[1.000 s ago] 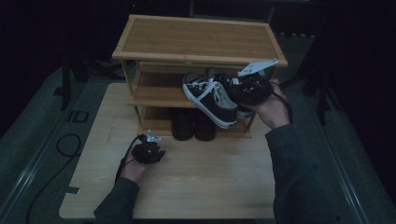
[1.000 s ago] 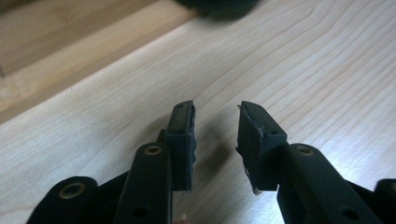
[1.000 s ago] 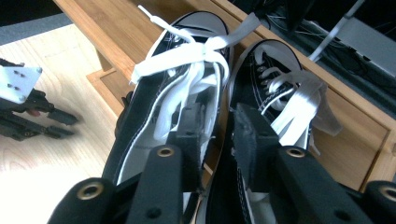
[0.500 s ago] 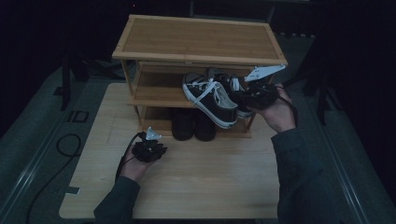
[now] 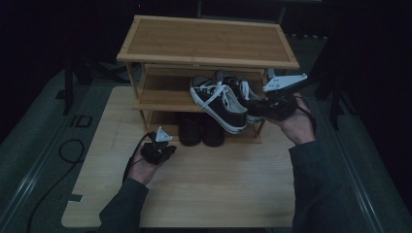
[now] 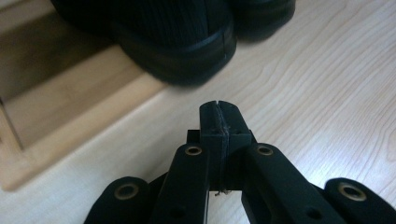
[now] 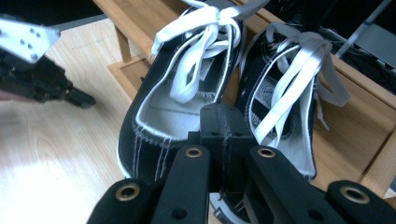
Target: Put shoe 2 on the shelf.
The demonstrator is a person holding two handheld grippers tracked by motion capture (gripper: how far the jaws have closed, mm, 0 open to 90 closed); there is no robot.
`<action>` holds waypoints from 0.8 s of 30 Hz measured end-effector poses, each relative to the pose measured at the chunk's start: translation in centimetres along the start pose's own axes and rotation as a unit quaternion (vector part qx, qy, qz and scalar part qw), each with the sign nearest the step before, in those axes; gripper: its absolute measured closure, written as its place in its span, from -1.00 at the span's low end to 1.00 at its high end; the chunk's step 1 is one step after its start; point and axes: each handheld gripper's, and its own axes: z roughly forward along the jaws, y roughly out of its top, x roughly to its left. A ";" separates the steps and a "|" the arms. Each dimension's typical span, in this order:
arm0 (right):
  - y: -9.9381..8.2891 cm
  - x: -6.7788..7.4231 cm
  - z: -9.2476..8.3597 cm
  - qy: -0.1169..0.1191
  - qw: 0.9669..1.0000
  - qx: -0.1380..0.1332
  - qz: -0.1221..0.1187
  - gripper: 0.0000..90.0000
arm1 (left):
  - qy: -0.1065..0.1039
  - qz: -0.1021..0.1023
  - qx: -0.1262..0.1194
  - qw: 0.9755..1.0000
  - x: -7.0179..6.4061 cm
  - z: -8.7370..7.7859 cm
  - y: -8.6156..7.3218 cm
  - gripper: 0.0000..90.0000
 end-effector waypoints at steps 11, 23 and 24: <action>-1.4 0.2 -0.2 0.000 1.000 0.011 -0.005 0.98 | 0.006 0.019 -0.029 0.999 -0.1 -1.9 3.5 1.00; -2.8 0.9 0.0 0.012 1.000 0.026 -0.010 0.92 | 0.009 0.035 -0.041 0.998 -0.2 -2.7 6.9 1.00; -2.9 0.9 0.1 0.013 1.000 0.026 -0.008 0.92 | 0.011 0.038 -0.043 0.998 -0.2 -2.8 7.3 1.00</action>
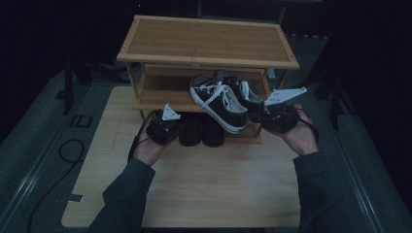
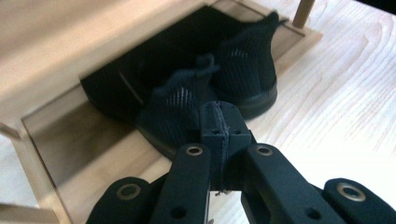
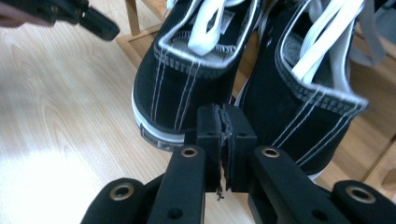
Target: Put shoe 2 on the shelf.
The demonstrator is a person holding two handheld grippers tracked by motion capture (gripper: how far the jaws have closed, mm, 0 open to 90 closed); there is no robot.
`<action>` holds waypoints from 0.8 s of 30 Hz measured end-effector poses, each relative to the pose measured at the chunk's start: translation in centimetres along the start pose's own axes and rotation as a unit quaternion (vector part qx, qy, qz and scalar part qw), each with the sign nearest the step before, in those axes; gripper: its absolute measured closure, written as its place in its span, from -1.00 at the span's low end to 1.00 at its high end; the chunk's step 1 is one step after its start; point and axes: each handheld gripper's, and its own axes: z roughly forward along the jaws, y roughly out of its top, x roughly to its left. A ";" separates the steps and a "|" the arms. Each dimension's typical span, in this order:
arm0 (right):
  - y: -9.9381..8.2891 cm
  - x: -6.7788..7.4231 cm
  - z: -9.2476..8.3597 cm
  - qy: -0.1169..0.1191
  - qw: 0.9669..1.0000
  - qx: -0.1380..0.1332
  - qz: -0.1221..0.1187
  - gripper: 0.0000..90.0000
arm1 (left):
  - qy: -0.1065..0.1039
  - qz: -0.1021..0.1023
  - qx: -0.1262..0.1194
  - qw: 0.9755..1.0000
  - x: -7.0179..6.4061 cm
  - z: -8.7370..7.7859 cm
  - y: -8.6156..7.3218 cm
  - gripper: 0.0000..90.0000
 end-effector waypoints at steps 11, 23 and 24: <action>-2.4 0.2 1.3 0.017 1.000 0.016 0.007 0.88 | 0.021 0.017 -0.018 0.999 -0.1 -0.6 3.7 1.00; -4.1 0.5 2.3 0.032 0.999 0.028 0.012 0.84 | 0.032 0.021 -0.017 0.999 0.3 0.8 6.3 1.00; -4.2 0.4 2.4 0.033 0.999 0.028 0.012 0.84 | 0.033 0.020 -0.018 0.999 0.3 1.0 6.5 1.00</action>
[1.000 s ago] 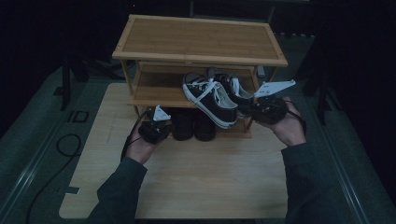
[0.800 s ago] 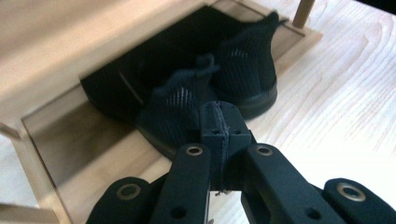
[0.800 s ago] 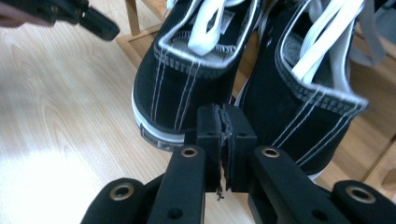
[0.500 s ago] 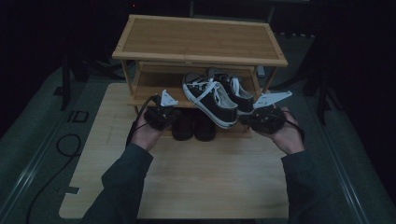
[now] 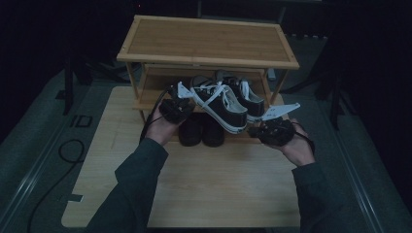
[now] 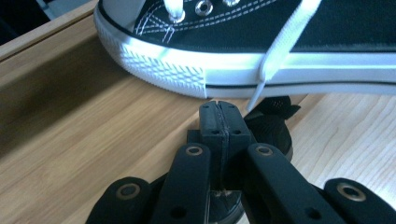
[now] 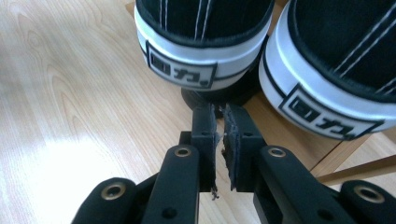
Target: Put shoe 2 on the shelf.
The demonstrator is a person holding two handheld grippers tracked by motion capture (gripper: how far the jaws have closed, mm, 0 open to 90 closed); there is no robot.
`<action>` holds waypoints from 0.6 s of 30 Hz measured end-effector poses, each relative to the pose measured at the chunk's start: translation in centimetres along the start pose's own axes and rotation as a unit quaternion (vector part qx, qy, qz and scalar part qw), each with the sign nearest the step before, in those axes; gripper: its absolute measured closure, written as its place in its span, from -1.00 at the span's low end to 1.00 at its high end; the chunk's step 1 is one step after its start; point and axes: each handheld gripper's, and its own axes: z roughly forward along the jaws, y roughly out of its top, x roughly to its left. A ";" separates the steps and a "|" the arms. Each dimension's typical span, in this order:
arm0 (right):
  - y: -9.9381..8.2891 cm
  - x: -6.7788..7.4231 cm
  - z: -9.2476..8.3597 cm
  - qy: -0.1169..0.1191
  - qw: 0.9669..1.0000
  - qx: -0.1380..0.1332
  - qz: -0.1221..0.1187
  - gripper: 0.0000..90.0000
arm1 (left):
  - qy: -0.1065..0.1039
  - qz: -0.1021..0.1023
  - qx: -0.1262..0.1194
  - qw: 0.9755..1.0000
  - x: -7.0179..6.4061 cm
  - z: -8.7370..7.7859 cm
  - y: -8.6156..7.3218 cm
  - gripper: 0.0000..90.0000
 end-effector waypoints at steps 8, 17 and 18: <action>-0.6 0.0 0.4 0.006 1.000 0.007 0.000 0.85 | 0.013 0.003 0.006 1.000 -0.1 0.9 0.6 1.00; -1.2 0.0 1.0 0.014 1.000 0.011 0.004 0.85 | 0.024 0.016 0.027 0.999 -0.1 1.4 1.5 1.00; -1.2 0.1 1.0 0.016 1.000 0.012 0.003 0.85 | 0.022 0.011 0.025 0.999 -0.1 1.5 1.5 1.00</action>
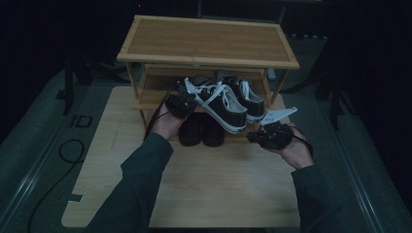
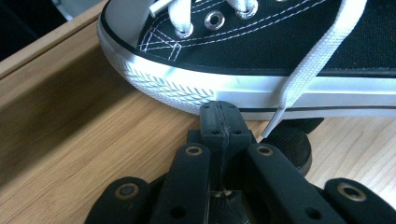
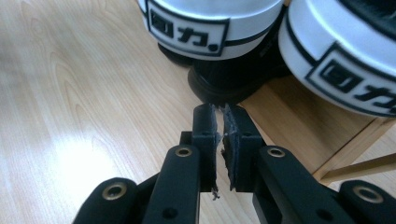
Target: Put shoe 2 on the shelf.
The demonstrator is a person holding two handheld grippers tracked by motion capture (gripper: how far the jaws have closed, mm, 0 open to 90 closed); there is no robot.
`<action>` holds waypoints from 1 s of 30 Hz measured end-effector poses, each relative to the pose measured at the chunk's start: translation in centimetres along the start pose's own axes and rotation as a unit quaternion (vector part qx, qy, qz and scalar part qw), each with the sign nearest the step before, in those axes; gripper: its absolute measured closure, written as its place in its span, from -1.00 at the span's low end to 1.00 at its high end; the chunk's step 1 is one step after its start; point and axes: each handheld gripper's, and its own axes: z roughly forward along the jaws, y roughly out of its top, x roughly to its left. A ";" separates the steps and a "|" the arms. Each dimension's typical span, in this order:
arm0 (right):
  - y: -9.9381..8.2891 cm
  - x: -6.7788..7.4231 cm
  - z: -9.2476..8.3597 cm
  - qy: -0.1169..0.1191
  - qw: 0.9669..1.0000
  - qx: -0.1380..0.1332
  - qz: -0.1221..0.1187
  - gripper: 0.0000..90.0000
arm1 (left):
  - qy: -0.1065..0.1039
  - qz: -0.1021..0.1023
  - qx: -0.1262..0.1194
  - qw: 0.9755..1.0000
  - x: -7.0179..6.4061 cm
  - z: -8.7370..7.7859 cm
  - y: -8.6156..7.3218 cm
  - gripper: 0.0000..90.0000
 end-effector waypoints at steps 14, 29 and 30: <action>0.4 0.9 -0.3 0.029 0.999 -0.020 -0.025 0.84 | 0.018 -0.010 0.009 1.000 0.6 0.5 0.3 1.00; 2.4 2.3 -0.6 0.044 0.996 -0.051 -0.064 1.00 | 0.025 -0.014 0.023 0.999 1.3 0.9 0.6 1.00; 2.5 2.4 -0.5 0.044 0.996 -0.051 -0.066 1.00 | 0.025 -0.014 0.023 0.999 1.3 0.9 0.6 1.00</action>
